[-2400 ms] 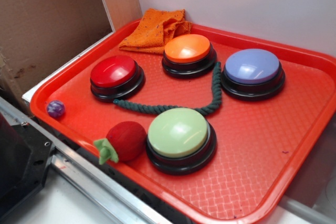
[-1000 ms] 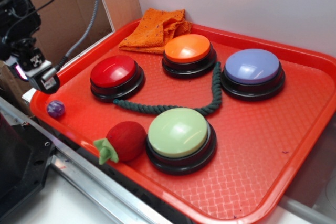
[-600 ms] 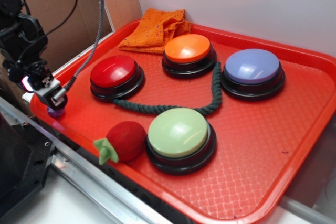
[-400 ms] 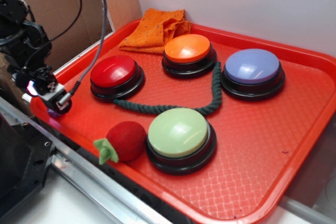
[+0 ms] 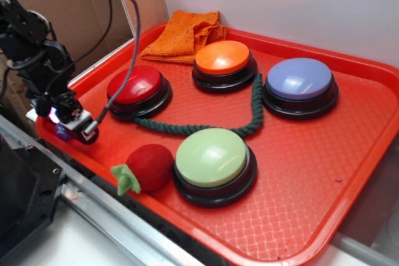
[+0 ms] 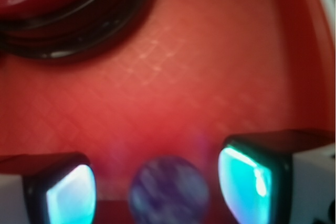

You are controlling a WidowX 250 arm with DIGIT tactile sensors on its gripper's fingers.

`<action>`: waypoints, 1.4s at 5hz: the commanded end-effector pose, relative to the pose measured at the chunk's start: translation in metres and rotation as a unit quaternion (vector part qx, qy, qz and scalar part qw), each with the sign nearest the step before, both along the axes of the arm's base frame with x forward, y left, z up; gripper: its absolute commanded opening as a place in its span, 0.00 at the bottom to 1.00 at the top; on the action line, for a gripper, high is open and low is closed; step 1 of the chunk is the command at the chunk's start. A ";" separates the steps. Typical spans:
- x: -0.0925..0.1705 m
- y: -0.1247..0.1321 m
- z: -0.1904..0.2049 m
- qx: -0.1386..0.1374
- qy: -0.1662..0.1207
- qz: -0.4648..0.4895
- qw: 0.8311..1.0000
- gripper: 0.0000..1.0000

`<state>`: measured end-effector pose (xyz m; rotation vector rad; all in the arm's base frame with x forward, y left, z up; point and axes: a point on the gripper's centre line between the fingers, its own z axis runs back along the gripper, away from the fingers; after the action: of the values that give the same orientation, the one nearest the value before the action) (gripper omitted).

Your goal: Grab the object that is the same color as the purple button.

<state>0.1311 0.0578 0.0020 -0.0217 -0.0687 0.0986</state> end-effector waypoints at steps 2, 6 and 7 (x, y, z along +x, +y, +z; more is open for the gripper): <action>0.002 -0.004 0.009 0.002 -0.008 0.005 1.000 0.00; 0.034 -0.070 0.132 0.011 0.089 0.024 0.996 0.00; 0.039 -0.085 0.166 -0.004 0.067 0.014 0.998 0.00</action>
<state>0.1632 -0.0262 0.1564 -0.0172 0.1142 0.1333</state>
